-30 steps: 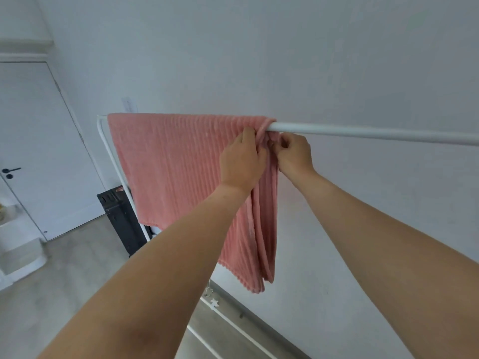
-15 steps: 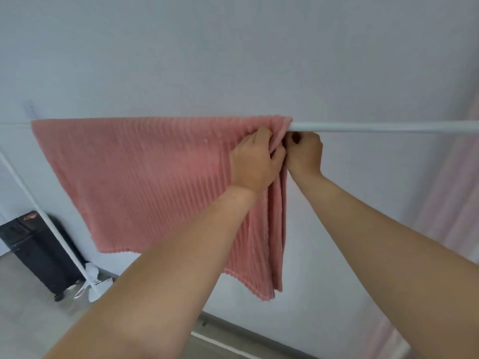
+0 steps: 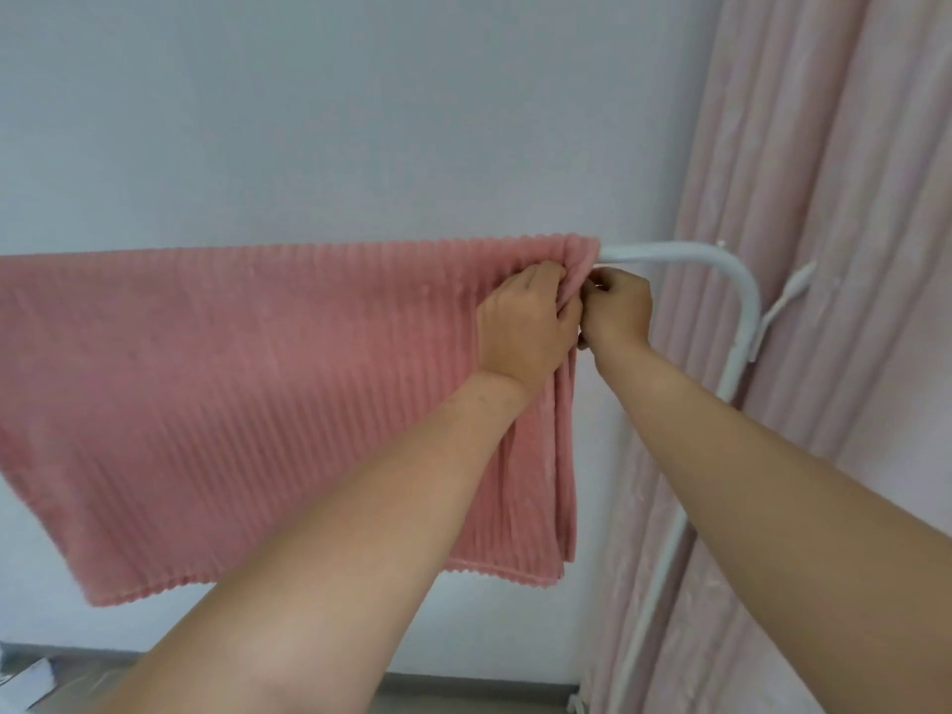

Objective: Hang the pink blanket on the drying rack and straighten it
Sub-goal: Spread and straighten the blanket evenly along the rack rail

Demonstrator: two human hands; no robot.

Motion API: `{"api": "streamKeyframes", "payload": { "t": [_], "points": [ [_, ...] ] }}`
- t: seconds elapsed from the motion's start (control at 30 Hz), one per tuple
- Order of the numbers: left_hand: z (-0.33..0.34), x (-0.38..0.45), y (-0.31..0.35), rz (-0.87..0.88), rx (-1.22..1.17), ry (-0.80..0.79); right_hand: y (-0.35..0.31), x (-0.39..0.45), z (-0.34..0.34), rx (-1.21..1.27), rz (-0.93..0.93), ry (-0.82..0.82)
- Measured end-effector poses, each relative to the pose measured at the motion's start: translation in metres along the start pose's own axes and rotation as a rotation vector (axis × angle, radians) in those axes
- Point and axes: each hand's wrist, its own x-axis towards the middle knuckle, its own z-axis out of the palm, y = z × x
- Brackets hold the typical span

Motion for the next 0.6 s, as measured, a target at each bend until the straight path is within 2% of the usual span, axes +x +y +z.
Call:
{"api": "streamKeyframes", "payload": {
  "t": [0.27,0.47,0.6],
  "points": [
    [0.036,0.000,0.048,0.038,-0.153,-0.079,0.001,0.009,-0.055,-0.178,-0.011,0.186],
    [0.052,0.002,0.077,0.095,-0.243,-0.149,0.007,0.014,-0.089,-0.090,-0.052,0.276],
    [0.060,0.008,0.093,0.078,-0.250,-0.204,0.016,0.015,-0.103,-0.213,0.009,0.333]
  ]
}}
